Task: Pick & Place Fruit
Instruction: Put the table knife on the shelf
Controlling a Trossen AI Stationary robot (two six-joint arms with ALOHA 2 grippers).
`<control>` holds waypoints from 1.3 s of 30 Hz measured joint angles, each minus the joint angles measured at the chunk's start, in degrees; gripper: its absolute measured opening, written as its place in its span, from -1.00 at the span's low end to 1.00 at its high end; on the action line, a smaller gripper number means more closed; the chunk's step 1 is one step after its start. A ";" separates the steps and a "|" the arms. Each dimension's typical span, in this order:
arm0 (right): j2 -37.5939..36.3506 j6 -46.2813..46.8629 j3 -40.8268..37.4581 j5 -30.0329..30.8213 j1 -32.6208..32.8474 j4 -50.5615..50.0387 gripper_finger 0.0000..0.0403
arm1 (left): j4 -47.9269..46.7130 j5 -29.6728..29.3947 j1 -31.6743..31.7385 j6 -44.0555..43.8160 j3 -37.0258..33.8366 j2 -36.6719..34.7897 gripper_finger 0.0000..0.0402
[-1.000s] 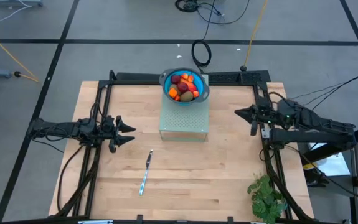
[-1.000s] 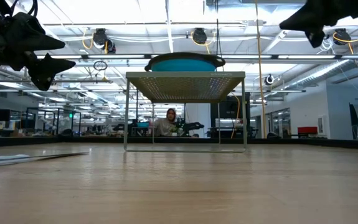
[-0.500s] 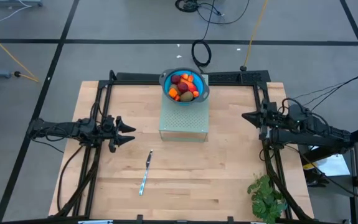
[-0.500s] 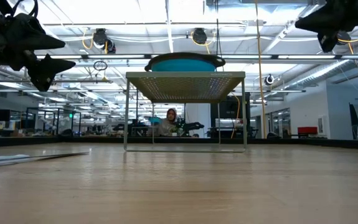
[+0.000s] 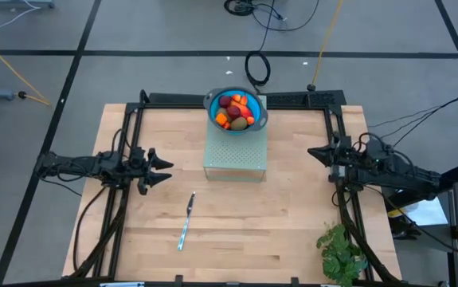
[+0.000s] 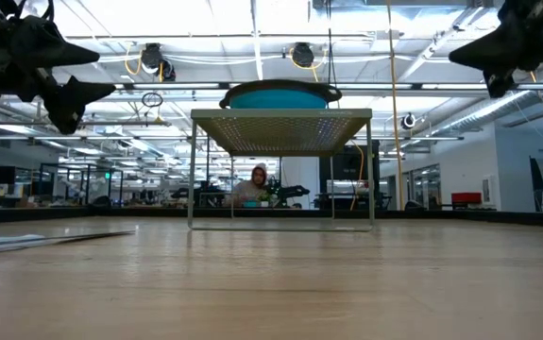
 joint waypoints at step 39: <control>0.03 -12.01 -11.48 -1.27 -0.02 6.90 -1.00 | 8.74 0.04 0.00 -2.69 0.20 0.02 0.16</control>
